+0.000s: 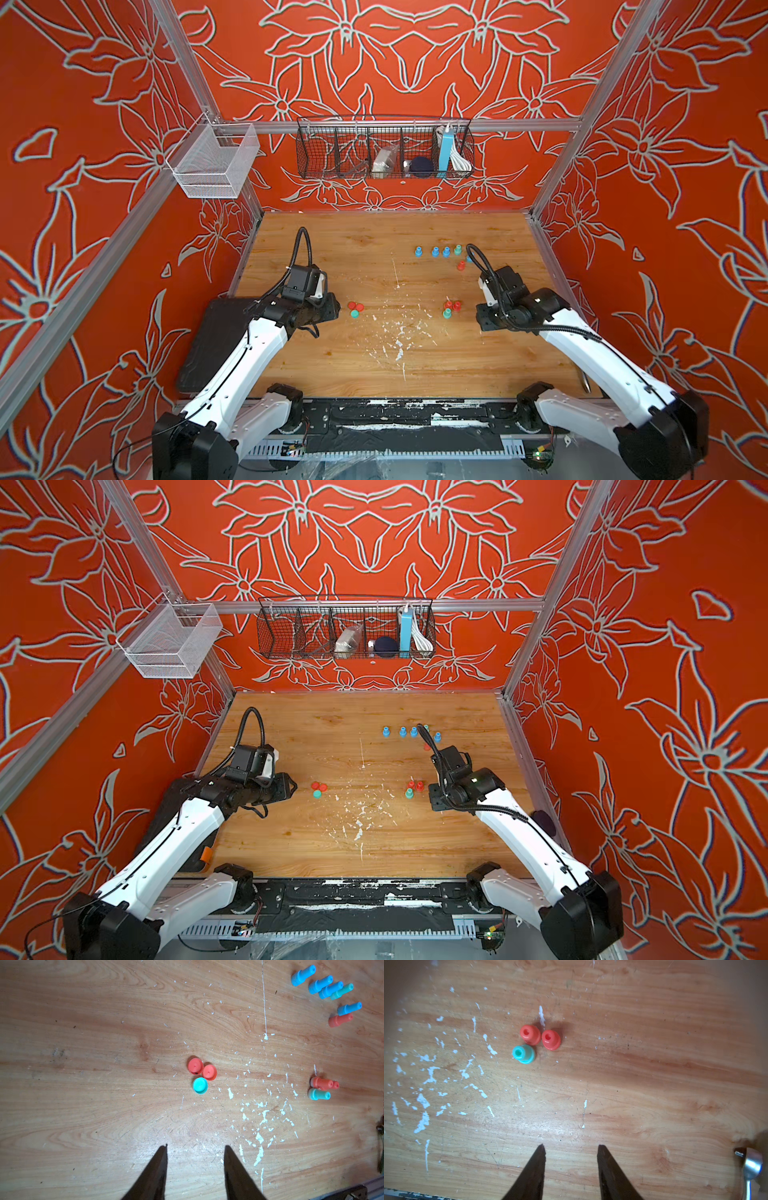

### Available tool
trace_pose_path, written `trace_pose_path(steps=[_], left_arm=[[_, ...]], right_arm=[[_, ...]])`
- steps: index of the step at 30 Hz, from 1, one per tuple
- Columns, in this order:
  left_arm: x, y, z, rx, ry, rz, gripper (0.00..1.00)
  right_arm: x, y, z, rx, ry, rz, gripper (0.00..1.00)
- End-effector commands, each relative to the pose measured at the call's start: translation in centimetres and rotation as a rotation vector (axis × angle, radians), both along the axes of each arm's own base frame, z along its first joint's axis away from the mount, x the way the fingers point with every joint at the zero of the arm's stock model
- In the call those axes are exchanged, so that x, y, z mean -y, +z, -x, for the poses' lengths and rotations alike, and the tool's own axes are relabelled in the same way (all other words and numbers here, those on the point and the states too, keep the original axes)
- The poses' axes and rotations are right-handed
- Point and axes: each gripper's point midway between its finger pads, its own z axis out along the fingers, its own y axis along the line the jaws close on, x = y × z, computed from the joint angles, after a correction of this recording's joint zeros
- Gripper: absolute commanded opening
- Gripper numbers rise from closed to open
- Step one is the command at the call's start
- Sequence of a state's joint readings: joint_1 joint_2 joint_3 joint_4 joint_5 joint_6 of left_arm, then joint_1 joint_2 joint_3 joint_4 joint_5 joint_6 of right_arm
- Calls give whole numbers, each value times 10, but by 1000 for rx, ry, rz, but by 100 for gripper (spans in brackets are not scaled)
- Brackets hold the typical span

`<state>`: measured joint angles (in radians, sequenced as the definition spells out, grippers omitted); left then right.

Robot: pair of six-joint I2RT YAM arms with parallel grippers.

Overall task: Close the stamp cap
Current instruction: Move the cover to the center of the board.

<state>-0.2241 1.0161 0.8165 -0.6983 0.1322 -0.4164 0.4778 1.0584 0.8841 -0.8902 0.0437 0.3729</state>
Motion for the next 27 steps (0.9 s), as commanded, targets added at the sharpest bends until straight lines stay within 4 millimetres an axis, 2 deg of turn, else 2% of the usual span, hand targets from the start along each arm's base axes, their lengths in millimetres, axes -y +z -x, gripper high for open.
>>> trace_pose_path(steps=[1,5,10,14,18,27], left_arm=[[-1,0,-7,6,31,-12,46],[9,-2,-18,18,41,54,46],[18,-9,-23,34,52,94,46],[21,-21,-29,35,64,91,46],[33,-35,-34,18,50,85,46],[57,-51,-53,3,5,43,46]], right_arm=[[-3,-4,-3,6,13,-1,44],[-7,-10,-2,-23,20,-10,44],[-2,-4,-3,14,1,-4,44],[2,4,-2,59,-13,-16,44],[1,5,-2,59,-14,-20,45],[1,7,-3,79,-20,-27,45]])
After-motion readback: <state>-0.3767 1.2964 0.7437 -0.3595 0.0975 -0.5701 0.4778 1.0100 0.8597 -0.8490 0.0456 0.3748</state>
